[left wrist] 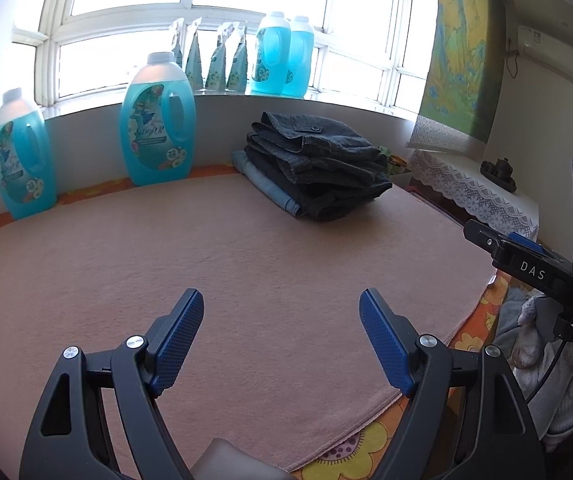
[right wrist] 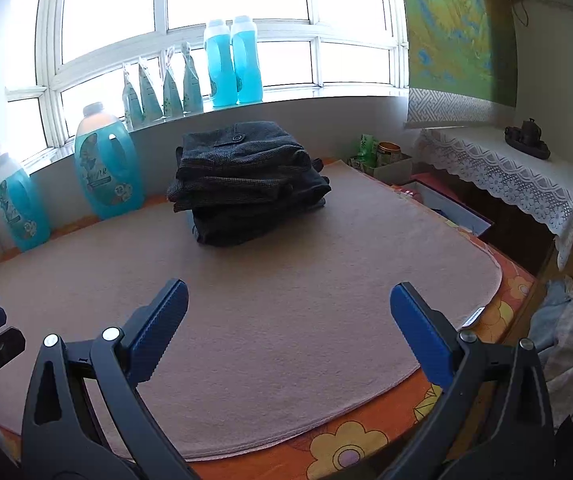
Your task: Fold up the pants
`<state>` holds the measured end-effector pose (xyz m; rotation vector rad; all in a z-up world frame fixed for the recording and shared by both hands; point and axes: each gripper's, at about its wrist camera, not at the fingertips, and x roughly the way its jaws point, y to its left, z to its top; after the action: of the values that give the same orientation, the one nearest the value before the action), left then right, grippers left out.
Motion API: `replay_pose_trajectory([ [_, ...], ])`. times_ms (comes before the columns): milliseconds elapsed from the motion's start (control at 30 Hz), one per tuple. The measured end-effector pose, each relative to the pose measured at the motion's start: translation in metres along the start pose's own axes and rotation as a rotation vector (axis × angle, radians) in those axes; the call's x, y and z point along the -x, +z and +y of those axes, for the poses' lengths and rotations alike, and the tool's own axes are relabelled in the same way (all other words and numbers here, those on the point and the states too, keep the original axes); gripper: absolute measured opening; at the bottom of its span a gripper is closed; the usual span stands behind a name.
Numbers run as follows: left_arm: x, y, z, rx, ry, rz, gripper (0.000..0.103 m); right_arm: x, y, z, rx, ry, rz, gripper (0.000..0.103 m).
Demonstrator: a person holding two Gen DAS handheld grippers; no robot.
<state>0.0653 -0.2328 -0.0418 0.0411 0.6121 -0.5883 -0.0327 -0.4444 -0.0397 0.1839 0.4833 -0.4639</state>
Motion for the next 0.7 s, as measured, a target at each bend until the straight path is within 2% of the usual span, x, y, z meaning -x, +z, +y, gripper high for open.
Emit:
replay_pose_trajectory([
  [700, 0.0023, 0.0004, 0.0011, 0.011, 0.015, -0.007, 0.080, 0.0010, -0.0006, 0.0031, -0.003, 0.004, 0.001, 0.103],
])
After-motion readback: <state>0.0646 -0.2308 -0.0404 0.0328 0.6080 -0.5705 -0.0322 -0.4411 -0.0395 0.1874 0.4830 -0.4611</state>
